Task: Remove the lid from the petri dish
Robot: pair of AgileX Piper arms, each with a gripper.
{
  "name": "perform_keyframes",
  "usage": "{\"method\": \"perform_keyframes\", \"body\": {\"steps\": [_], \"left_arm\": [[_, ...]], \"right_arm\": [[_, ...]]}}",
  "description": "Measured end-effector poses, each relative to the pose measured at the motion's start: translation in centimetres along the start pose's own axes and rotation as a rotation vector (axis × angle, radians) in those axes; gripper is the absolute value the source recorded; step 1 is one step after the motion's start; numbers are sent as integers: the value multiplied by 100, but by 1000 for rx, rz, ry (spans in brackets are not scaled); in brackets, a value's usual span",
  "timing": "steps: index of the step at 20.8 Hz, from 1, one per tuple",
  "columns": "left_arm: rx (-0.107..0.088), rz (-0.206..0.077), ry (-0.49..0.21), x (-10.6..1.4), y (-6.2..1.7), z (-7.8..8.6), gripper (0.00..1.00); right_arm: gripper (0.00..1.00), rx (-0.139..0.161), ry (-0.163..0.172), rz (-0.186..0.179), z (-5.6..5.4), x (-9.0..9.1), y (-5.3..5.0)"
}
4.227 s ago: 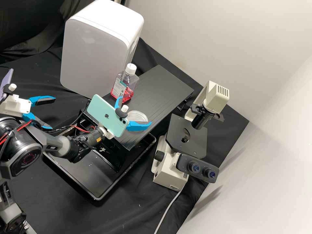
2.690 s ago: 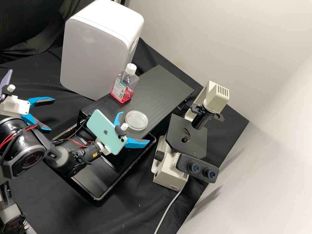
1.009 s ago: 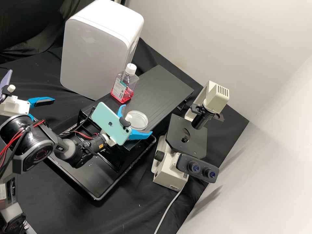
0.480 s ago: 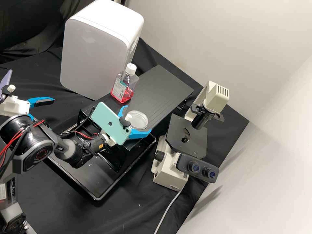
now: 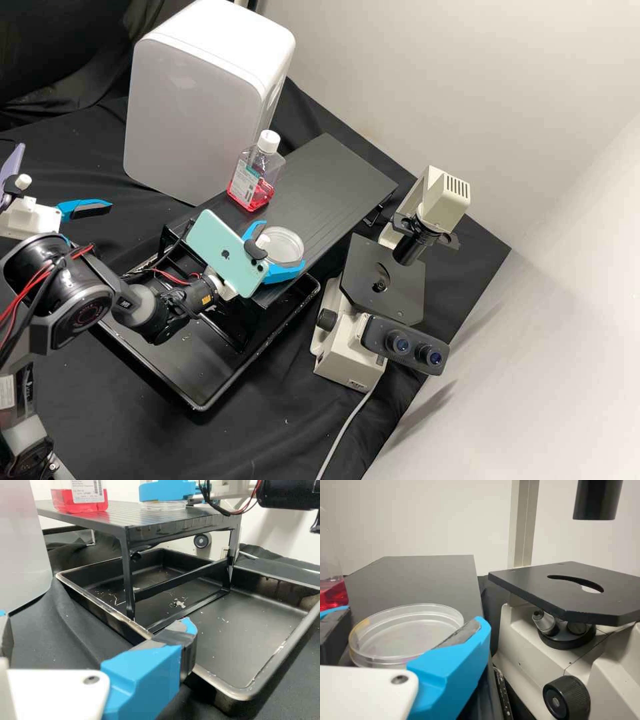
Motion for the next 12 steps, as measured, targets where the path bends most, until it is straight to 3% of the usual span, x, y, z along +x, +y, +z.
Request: {"method": "perform_keyframes", "body": {"steps": [12], "left_arm": [[-1,-8,8,6,-22,-11,100]], "right_arm": [[0,2,5,-5,-19,0,-21]]}}
